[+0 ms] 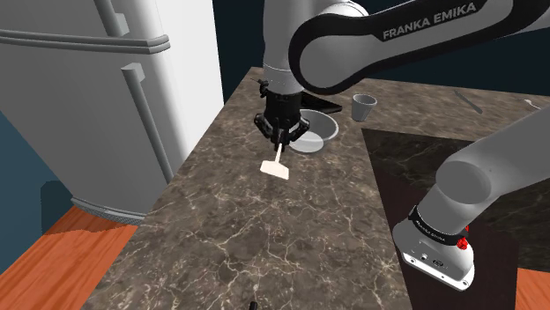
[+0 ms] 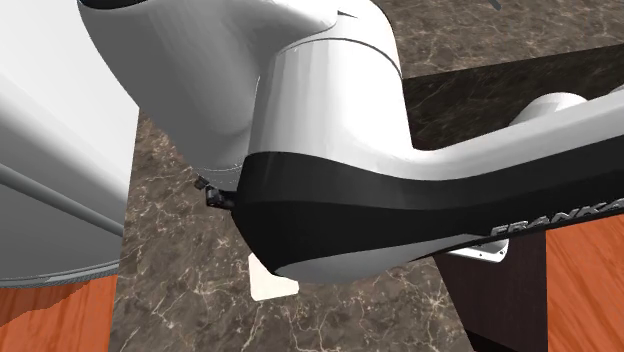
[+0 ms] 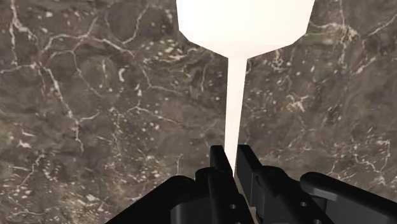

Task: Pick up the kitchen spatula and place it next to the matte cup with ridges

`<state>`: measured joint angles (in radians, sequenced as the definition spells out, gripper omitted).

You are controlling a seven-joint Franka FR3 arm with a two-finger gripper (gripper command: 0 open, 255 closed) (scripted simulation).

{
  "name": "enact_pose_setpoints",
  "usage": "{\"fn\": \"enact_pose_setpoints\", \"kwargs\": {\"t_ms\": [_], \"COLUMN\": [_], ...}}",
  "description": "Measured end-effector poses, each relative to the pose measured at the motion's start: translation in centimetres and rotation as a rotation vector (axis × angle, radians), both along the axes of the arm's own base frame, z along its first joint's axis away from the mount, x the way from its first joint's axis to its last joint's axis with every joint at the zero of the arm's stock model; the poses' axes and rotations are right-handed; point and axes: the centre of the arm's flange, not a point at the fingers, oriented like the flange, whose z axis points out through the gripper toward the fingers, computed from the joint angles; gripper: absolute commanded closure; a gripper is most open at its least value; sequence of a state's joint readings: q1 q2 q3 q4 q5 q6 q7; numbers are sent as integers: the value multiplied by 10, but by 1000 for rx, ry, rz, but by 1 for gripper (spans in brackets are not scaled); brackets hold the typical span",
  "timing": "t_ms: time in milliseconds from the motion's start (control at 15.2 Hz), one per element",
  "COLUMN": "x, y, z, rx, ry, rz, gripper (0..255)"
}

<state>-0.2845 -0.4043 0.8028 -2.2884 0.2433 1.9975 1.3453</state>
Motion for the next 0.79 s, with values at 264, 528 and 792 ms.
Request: {"fn": "enact_pose_setpoints", "kwargs": {"t_ms": [264,528,792], "x": [2,2,16], "y": [-1,-7,-52], "z": [22,39,43], "rx": [0,0,0], "ry": [0,0,0], "rz": [0,0,-1], "gripper": [255,255,255]}}
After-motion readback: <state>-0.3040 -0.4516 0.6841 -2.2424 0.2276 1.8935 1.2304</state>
